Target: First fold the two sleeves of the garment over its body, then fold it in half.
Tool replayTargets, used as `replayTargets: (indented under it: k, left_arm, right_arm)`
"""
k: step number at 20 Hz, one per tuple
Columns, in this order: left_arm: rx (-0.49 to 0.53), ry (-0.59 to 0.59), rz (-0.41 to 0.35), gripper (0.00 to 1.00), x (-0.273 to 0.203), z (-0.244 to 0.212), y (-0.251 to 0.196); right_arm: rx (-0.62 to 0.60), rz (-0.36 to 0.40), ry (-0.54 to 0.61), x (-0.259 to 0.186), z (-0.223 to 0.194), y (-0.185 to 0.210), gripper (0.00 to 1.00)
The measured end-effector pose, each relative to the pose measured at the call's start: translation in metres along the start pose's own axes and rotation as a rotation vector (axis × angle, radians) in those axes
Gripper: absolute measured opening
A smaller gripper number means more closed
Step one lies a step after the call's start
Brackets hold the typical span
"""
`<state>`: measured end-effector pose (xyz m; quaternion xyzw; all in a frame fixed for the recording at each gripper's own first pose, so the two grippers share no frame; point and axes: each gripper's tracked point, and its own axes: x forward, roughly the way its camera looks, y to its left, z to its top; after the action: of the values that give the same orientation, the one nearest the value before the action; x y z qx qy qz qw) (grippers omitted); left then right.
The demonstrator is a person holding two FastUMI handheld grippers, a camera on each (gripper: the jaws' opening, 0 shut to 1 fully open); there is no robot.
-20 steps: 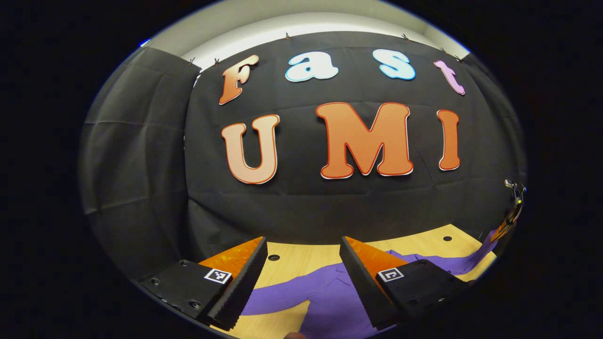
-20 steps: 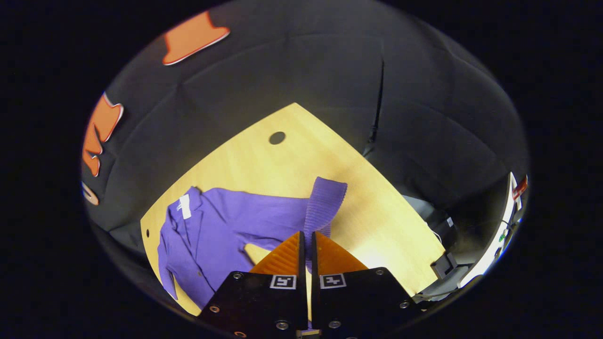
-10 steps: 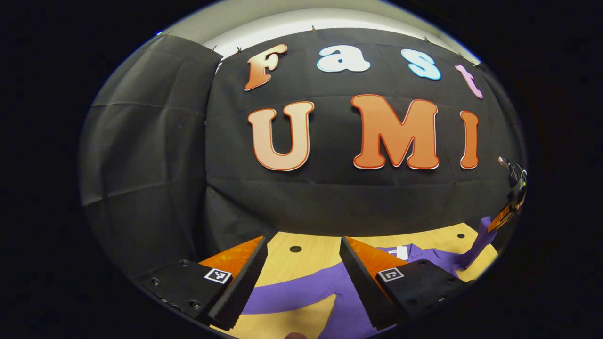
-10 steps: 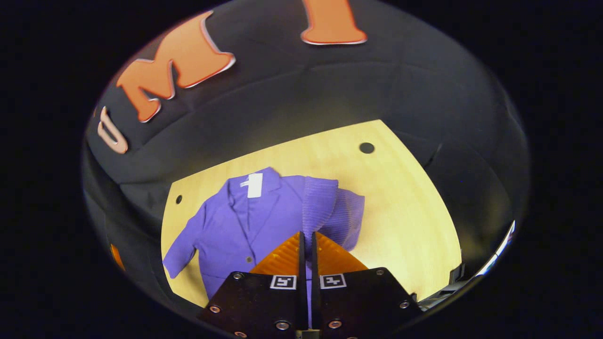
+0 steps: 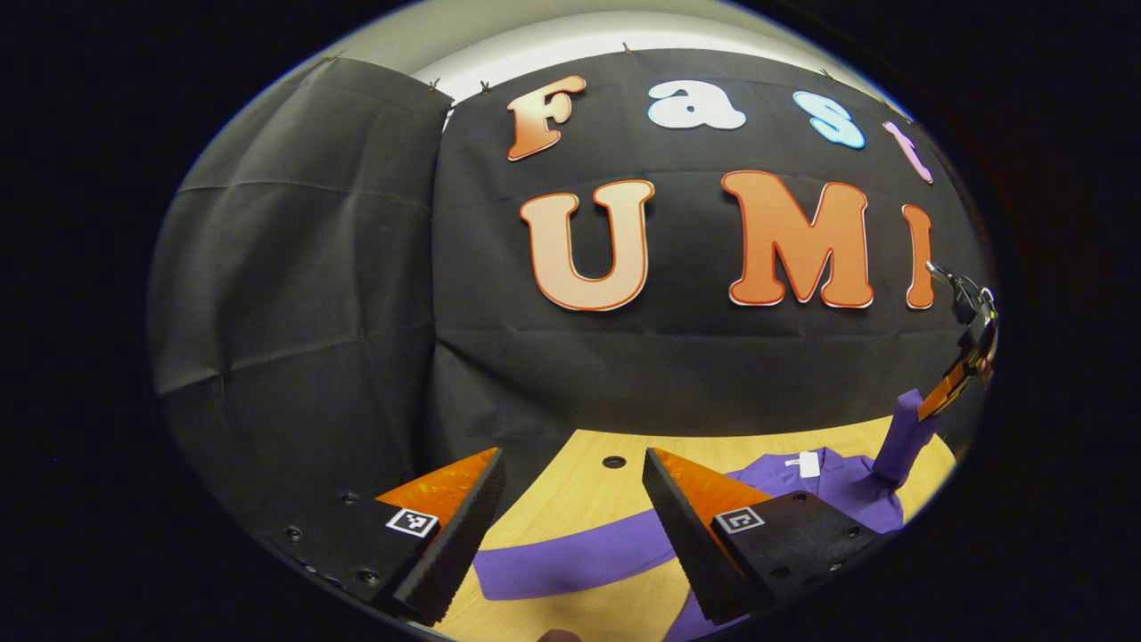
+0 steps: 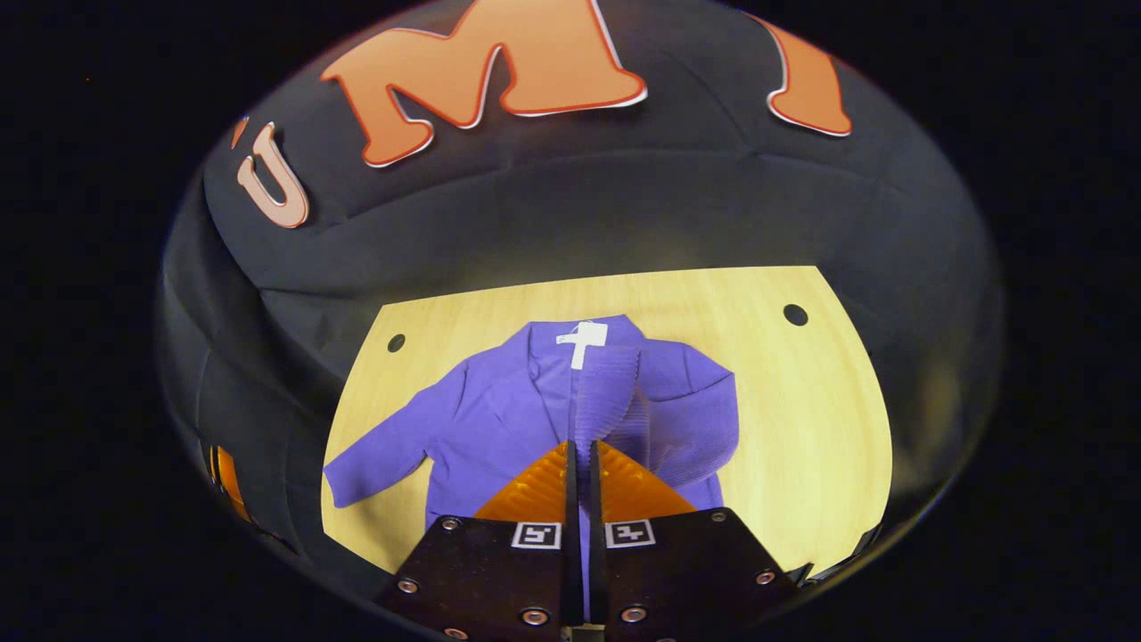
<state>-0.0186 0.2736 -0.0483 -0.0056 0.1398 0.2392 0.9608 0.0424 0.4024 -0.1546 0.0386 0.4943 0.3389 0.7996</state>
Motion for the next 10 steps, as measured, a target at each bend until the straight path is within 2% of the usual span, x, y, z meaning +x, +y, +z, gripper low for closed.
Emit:
replayTargets:
  k: [8,10]
  left_arm:
    - [0.02,0.046,0.076,0.96,0.004,-0.027,0.066]
    - [0.02,0.066,0.088,0.96,0.007,-0.037,0.075]
  right_arm:
    - [-0.06,0.053,0.018,0.038,-0.001,0.077,0.04]
    - [-0.054,0.101,0.007,0.039,-0.001,0.097,0.05]
